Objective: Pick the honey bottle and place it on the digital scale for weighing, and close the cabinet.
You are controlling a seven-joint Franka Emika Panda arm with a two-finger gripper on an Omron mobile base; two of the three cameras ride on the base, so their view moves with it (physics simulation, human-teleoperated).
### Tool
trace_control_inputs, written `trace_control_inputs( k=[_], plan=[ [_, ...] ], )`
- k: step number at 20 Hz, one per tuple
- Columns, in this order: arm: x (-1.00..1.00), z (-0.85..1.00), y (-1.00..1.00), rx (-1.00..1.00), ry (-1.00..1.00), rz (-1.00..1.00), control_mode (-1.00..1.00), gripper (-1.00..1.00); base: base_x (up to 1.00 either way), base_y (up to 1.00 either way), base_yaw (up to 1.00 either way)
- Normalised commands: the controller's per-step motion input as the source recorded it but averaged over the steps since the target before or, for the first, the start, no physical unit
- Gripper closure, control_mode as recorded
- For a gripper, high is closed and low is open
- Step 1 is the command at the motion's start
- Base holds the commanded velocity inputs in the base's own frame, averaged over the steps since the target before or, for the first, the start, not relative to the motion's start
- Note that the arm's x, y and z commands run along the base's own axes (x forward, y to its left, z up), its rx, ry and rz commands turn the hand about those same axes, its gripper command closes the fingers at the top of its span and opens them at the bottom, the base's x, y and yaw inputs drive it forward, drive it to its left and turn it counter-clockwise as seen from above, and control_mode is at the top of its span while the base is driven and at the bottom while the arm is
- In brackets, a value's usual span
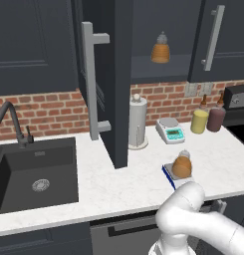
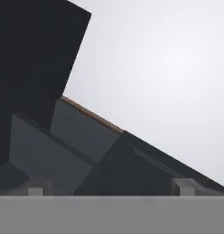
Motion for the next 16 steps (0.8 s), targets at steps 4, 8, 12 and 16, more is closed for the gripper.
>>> trace_control_inputs(
  k=[4,8,12,16],
  plan=[
    [-0.08,-0.01,-0.35,-0.46,0.27,-0.40,-1.00,-1.00,0.00,0.00,0.00],
    [-0.23,-0.17,-0.21,-0.57,0.22,-0.43,-1.00,-1.00,0.00,0.00,0.00],
    [-0.20,-0.14,-0.25,-0.54,0.33,-0.45,-1.00,-1.00,0.00,0.00,0.00],
    [0.00,0.00,-0.34,-0.40,0.59,-0.40,-1.00,-1.00,0.00,0.00,0.00]
  ],
)
